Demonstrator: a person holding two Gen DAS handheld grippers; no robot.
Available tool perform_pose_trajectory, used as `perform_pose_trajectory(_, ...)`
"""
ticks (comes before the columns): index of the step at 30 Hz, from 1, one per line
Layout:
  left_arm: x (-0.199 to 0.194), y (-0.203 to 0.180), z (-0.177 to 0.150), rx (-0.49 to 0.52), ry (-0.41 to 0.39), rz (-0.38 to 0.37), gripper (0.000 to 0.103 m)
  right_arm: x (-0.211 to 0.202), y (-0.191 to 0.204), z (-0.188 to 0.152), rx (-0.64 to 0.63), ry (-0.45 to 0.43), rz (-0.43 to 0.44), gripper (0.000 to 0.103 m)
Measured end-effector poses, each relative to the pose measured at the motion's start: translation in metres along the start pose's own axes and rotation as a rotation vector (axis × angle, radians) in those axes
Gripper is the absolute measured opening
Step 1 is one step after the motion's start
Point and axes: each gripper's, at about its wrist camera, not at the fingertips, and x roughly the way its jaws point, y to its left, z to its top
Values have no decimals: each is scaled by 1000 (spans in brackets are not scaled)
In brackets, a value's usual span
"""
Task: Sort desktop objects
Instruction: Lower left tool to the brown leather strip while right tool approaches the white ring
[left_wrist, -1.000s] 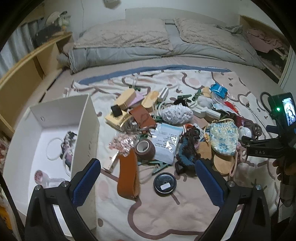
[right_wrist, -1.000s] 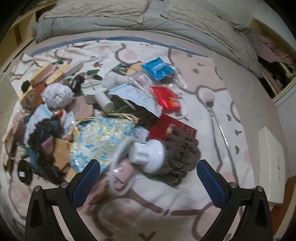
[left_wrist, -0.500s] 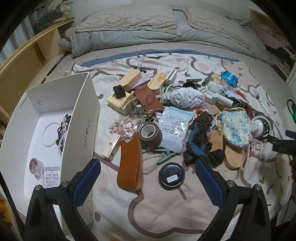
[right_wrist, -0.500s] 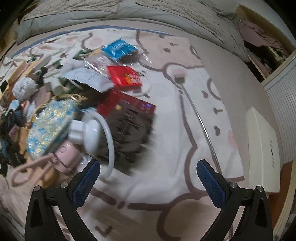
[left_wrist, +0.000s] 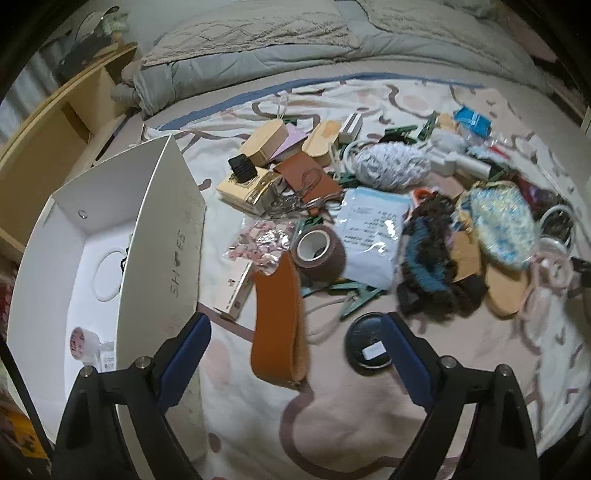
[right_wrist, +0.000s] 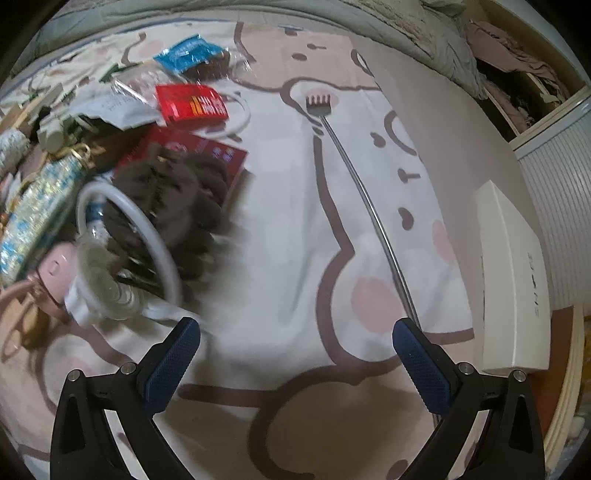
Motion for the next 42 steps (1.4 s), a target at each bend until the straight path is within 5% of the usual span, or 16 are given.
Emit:
perform_pose_trajectory(15, 33, -2, -11, 77, 112, 58, 69, 11, -18, -9, 17, 49, 7, 103)
perform_pose_trajectory(25, 44, 11, -15, 57, 68, 45, 63, -18, -16, -3, 24, -138, 206, 103)
perform_pose_trajectory(30, 43, 11, -21, 65, 52, 32, 60, -31, -4, -1, 7, -244, 224, 103)
perform_pose_trajectory(36, 47, 6, -25, 111, 38, 19, 44, -16, 2, 1, 30, -233, 159, 103)
perform_pose_trajectory(42, 54, 9, -24, 103, 26, -24, 32, -5, -1, -3, 115, -222, 199, 103)
